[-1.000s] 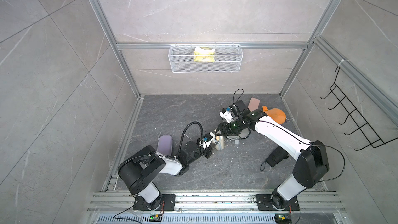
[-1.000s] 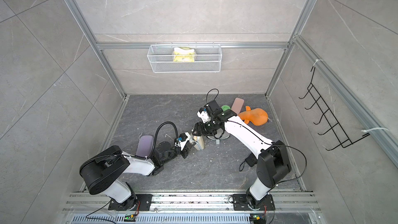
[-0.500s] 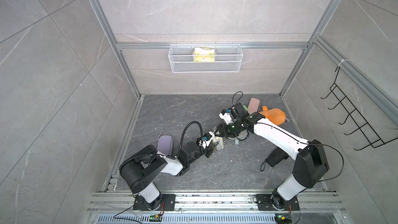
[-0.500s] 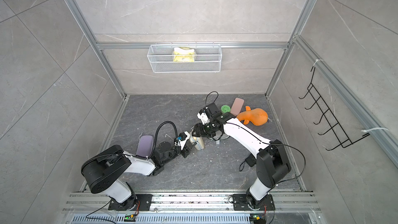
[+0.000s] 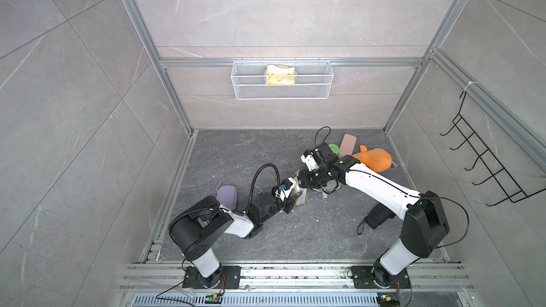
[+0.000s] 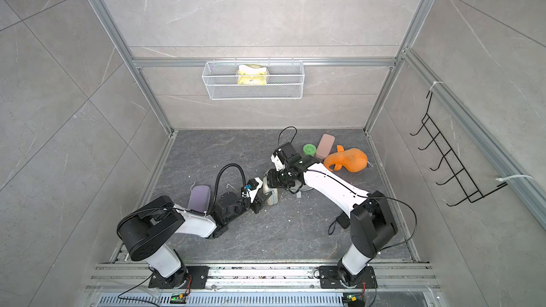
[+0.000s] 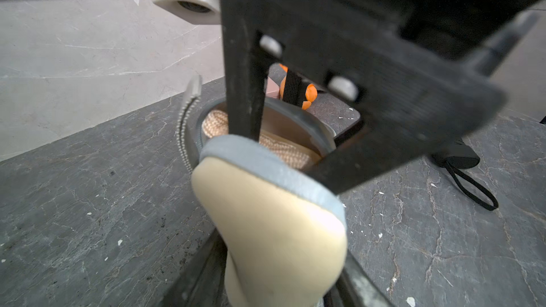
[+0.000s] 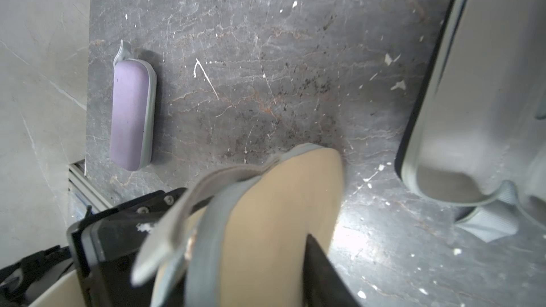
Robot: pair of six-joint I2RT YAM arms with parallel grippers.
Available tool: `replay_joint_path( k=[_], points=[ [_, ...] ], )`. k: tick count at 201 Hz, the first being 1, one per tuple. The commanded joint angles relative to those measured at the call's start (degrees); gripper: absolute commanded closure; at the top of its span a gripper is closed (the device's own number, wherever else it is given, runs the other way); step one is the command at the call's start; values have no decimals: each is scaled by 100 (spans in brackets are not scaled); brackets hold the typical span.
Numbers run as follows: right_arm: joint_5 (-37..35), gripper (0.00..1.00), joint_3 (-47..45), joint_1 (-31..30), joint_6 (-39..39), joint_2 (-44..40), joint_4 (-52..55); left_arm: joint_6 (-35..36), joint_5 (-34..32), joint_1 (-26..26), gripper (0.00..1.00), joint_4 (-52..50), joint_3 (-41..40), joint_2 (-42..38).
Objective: Put umbrellas into zippered umbrella sleeves
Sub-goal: Adjust the umbrella sleeve at the center of the board, then pick up the umbrella sleeve at the center of the board.
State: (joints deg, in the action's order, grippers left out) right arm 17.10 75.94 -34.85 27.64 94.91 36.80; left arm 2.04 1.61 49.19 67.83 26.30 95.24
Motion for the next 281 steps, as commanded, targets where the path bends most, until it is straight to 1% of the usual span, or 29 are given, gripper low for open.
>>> replay_joint_path(
  k=[1,36,42,58,69,99,130,139,150,161,177,190,213,231,247,281],
  points=[
    [275,64,-268,-199,106,366,443,-63,170,47,51,364,177,73],
    [16,64,-80,-199,-56,505,719,-64,160,47,51,384,112,57],
    [84,62,-80,-198,-14,473,653,-64,157,45,52,380,112,65],
    [376,45,-9,-198,107,269,482,-84,155,47,53,410,90,105],
    [492,39,229,-176,39,163,656,-119,139,46,54,470,46,142],
    [503,33,793,25,-364,-52,1434,-204,142,42,58,642,-126,221],
    [715,30,796,352,-701,-138,1814,-230,106,47,61,783,-230,249],
    [783,29,766,480,-772,-244,1802,-247,95,43,61,798,-234,249],
    [1026,27,723,591,-777,-386,1656,-265,95,46,61,802,-231,247],
    [1223,22,744,615,-745,-495,1534,-280,99,47,61,802,-223,249],
    [1417,19,669,610,-645,-579,1273,-275,124,47,60,802,-186,271],
    [1270,17,661,604,-641,-530,1308,-275,143,40,60,802,-162,286],
    [962,12,460,503,-506,-496,1105,-307,154,46,60,801,-118,307],
    [710,13,364,424,-365,-437,873,-326,159,54,60,813,-99,339],
    [486,13,356,214,-279,-327,743,-335,168,64,60,811,-79,355],
    [249,15,413,-92,-110,-103,637,-320,174,73,60,812,-59,377]
  ],
)
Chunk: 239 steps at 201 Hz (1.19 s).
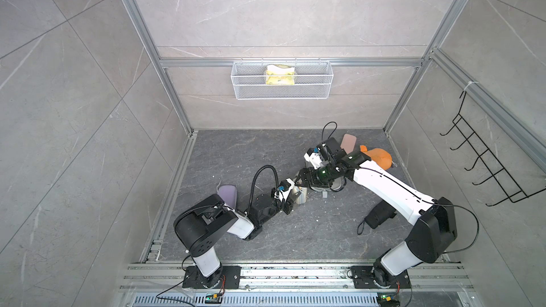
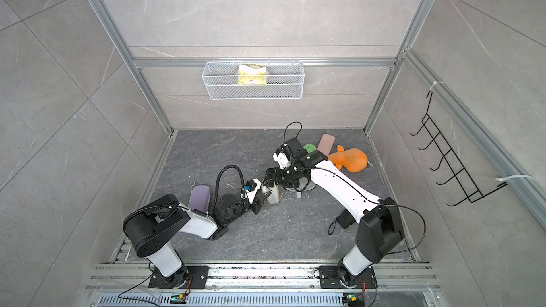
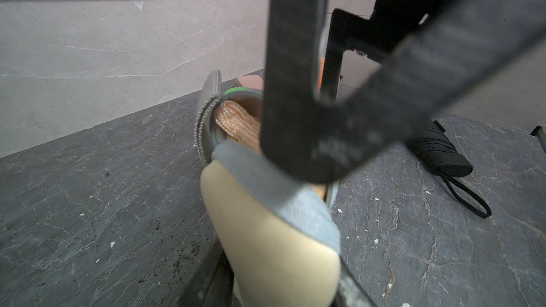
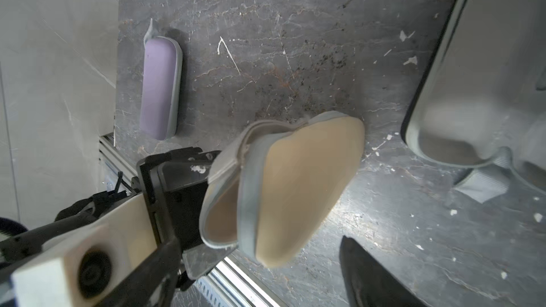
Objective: Put umbrellas into zippered umbrella sleeves
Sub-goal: Pick up the umbrella sleeve at the center of the board.
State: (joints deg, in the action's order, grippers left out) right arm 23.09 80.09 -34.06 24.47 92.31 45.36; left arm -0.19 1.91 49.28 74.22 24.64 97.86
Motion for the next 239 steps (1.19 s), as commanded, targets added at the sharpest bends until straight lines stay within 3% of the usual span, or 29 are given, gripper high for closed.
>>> replay_joint_path(
  k=[1,64,120,137,160,171,186,206,239],
  points=[
    [-367,15,-3,-175,207,165,-225,-96,143,65,60,173,113,117],
    [-1763,20,180,-572,102,579,-52,-133,145,73,52,181,211,185],
    [-1782,53,204,-562,-162,504,-130,-254,-152,72,33,84,-194,-334],
    [-1484,58,207,-429,-70,373,-275,-833,-579,58,28,-956,-226,-1017],
    [-915,62,326,-141,323,244,-695,-1647,-1466,21,26,-4557,553,-2272],
    [-635,63,416,-13,590,243,-961,-1895,-1801,-10,28,-5578,866,-2633],
    [-325,64,387,127,1096,226,-1496,-2150,-1815,-125,27,-5897,817,-3146],
    [-130,65,145,264,1914,169,-2443,-3083,-1515,-591,24,-5930,521,-3904],
    [-65,66,-382,291,3430,-2,-4281,-4785,-1291,-1036,1,-5860,226,-4511]
  ],
)
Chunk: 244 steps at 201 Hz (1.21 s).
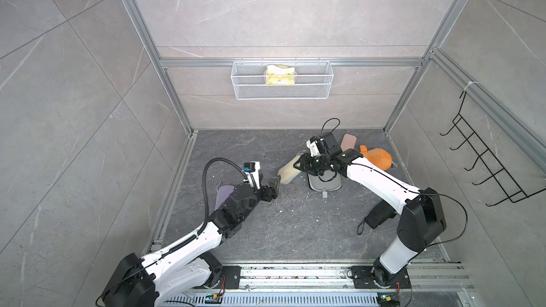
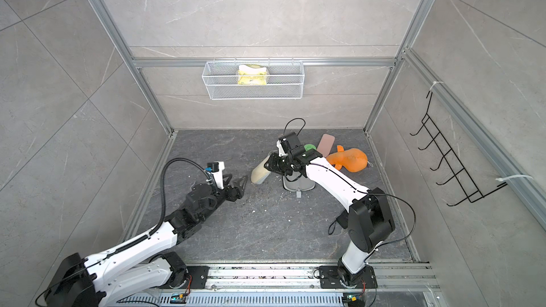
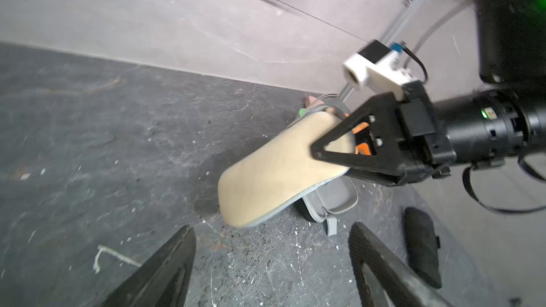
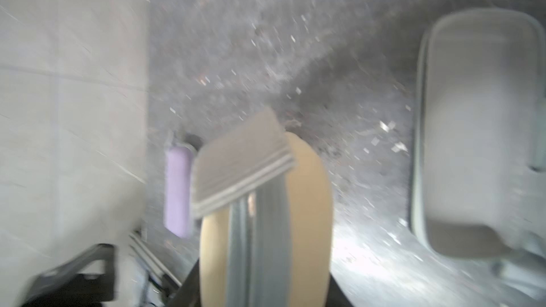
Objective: Put umbrellas into zippered umbrella sleeves
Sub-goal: Pick up the umbrella sleeve at the center of the board.
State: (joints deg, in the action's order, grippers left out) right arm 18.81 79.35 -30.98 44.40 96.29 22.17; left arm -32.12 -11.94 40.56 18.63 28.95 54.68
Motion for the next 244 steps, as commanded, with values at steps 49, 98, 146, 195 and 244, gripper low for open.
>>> replay_joint_path(
  k=[49,98,146,195,244],
  points=[
    [219,66,-1201,-169,3295,-622,-4000,-3293,59,-169,0,1800,-475,438],
    [97,66,-1772,-449,4283,-891,-4780,-4206,-135,-162,0,4086,-507,1832],
    [123,66,-2221,-687,4847,-1075,-4918,-4136,-561,-147,0,5276,-215,2516],
    [165,66,-2532,-746,5312,-1006,-5240,-3795,-633,-22,0,5245,-69,2521],
    [316,66,-2569,-915,5483,-932,-5348,-4097,-921,-21,18,5372,138,2885]
  ],
)
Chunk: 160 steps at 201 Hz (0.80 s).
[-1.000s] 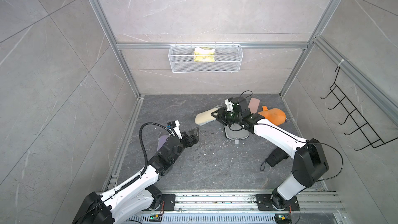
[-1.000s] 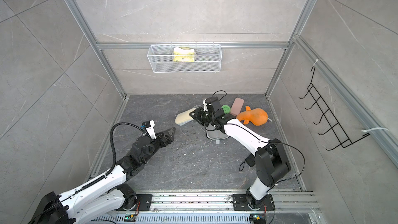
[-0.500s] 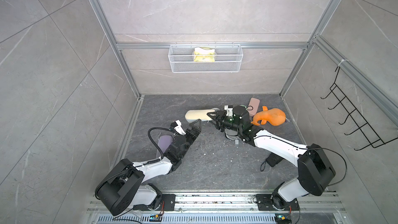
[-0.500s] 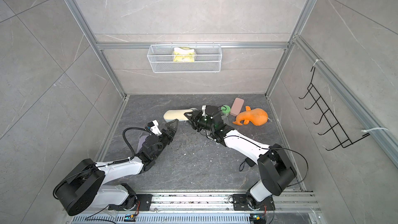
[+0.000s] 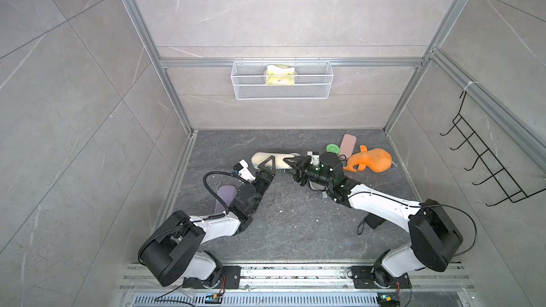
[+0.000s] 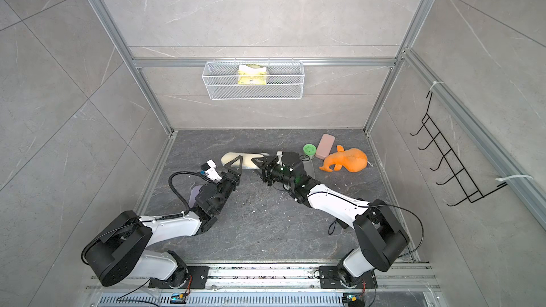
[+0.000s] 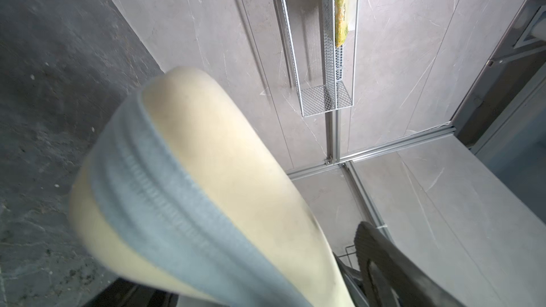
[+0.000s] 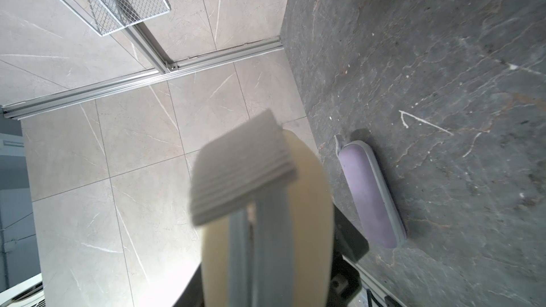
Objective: Put umbrellas into zippered umbrella sleeves
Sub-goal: Pick up the umbrella sleeve at the center of the board.
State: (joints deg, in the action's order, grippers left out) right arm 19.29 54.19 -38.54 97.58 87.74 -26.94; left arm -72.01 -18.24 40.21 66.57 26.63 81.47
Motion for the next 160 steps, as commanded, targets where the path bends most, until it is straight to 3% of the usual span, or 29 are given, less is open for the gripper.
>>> replay_joint_path(
  k=[1,21,39,60,85,101,126,143,160],
  points=[
    [268,66,-56,-165,165,-75,-436,-123,-297,18,18,582,378,217],
    [251,66,-180,-197,229,-9,-548,-383,-363,49,21,803,554,511],
    [227,64,-308,-206,305,19,-696,-418,-375,64,38,1148,658,738],
    [121,53,-444,-197,259,-16,-751,-484,-476,65,58,1416,672,878],
    [92,39,-510,-159,-22,-55,-672,-398,-637,64,70,1438,620,807],
    [102,31,-607,-113,-348,-106,-600,-249,-822,64,72,1438,548,695],
    [120,29,-894,-12,-948,-319,-484,210,-1091,58,73,1410,466,474],
    [126,31,-925,-33,-1942,-533,138,413,-1129,58,73,1315,474,396],
    [-456,36,-766,-219,-3188,-777,1269,551,-1067,77,73,1198,561,378]
  ],
)
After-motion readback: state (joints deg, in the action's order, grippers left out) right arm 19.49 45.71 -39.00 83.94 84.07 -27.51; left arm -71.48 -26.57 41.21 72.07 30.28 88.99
